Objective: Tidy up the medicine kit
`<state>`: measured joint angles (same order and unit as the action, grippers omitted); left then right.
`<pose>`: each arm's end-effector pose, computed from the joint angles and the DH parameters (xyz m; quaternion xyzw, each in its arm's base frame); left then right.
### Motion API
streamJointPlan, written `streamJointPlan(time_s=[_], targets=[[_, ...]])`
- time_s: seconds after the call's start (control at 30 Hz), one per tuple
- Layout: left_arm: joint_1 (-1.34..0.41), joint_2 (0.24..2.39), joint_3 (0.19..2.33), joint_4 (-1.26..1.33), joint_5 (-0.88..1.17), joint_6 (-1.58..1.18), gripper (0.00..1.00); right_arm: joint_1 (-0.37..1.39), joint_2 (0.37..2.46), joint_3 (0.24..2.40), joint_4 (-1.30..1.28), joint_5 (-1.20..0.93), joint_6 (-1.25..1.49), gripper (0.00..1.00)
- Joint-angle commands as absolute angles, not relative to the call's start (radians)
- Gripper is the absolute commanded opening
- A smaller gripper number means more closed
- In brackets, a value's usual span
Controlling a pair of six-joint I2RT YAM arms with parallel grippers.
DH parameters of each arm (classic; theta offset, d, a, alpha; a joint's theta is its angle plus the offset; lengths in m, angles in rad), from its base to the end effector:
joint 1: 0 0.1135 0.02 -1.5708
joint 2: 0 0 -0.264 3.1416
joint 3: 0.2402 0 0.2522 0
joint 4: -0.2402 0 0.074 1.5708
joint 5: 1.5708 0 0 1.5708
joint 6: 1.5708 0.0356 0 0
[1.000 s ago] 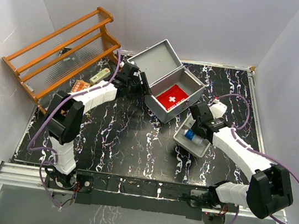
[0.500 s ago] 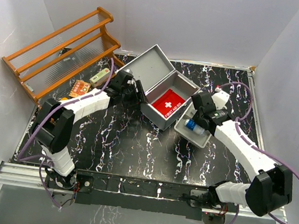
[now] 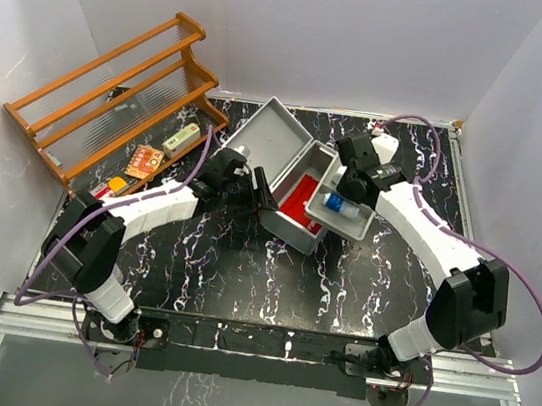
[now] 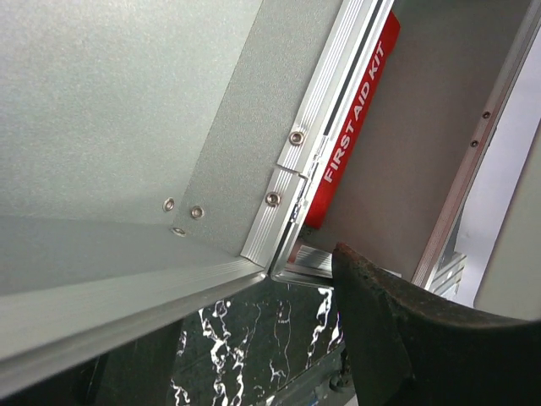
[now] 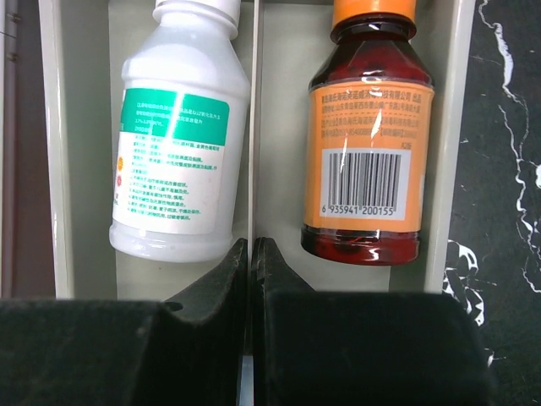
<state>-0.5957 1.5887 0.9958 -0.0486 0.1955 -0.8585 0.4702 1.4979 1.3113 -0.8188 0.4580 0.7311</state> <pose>0.2847 -0.2014 0.2252 -0.0732 0.8878 -0.3616 0.2752 0.2829 0.1261 0.3009 0.1844 0.9191 -0.0263 0.3473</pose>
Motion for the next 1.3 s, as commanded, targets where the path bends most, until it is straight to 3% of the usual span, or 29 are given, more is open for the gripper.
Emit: streamJointPlan(time_s=[0.0, 0.33, 0.87, 1.27], targets=[[-0.642, 1.537, 0.939, -0.153, 0.216, -0.836, 0.65, 0.469, 1.517, 1.433, -0.776, 0.452, 0.691, 0.0], [-0.639, 1.317, 0.973, -0.227, 0.044, -0.791, 0.72, 0.506, 1.626, 1.555, -0.811, 0.456, 0.657, 0.0], [-0.615, 1.143, 1.001, -0.343, -0.25, -0.687, 0.76, 0.615, 1.664, 1.565, -0.892, 0.58, 0.942, 0.0], [-0.598, 1.105, 0.978, -0.37, -0.288, -0.646, 0.79, 0.648, 1.735, 1.629, -0.967, 0.653, 1.081, 0.0]])
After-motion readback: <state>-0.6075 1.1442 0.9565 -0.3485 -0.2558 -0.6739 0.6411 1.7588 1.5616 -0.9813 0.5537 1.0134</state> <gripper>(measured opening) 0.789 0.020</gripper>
